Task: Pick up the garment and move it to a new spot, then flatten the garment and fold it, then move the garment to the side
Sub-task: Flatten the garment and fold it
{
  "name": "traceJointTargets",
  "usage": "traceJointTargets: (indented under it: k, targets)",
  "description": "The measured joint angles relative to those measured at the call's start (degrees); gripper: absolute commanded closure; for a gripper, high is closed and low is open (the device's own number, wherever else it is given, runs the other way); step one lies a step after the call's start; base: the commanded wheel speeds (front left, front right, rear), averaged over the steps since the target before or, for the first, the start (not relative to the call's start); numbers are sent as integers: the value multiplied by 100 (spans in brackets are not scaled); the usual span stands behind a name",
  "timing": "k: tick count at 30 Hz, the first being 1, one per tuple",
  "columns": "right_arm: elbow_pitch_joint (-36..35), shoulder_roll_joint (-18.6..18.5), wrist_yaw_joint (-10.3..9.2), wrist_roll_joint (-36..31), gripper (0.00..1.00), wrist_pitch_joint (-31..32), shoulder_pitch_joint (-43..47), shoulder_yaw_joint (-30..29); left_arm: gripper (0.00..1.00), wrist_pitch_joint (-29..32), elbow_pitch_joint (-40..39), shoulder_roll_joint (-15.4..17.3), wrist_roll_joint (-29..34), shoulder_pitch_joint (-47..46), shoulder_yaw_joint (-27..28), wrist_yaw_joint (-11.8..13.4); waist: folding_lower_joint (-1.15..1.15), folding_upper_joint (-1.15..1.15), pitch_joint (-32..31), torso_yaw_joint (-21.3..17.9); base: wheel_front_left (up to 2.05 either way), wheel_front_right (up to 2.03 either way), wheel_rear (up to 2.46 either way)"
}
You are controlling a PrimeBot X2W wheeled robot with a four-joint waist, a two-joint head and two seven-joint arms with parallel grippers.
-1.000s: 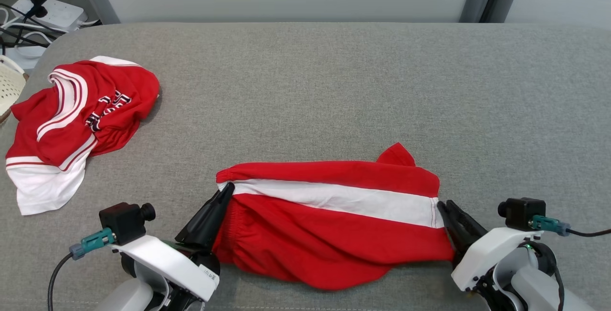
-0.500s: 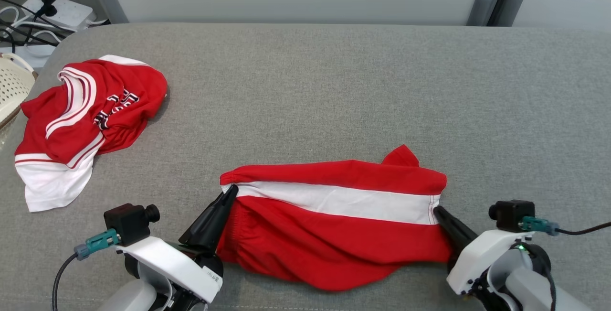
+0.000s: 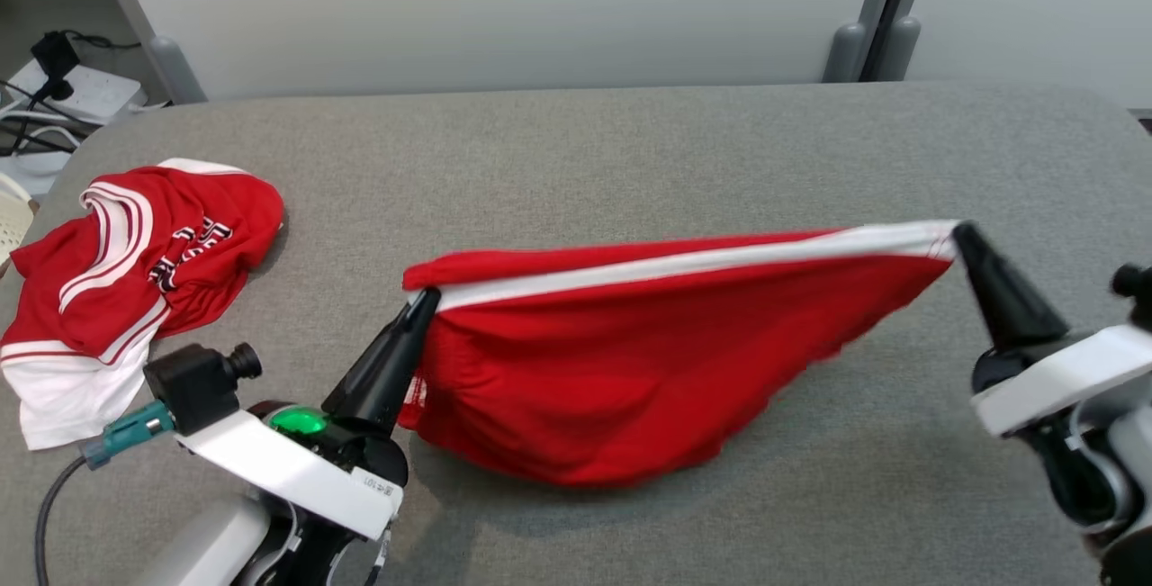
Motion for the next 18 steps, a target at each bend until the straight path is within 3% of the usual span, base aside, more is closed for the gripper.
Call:
traceJointTargets:
  k: [7,13,16,18]
  targets:
    - [-1549,-422,0,-49,100,-4,228,-1082,100,311,-1045,288,-580,-300,320,44,0,0,-221,-167,0,0,0]
    - [-3103,-775,-2,-75,100,335,548,-2515,100,795,-2439,363,-1751,-628,826,612,0,0,-291,-340,0,0,0]
    - [-3667,-710,-2,-225,100,652,569,-3136,100,1028,-2792,438,-2131,-904,1013,859,0,0,-213,-380,0,0,0]
    - [-3763,-505,-2,-286,100,878,538,-3199,100,1133,-2691,530,-2131,-1096,1057,946,0,0,-137,-393,0,0,0]
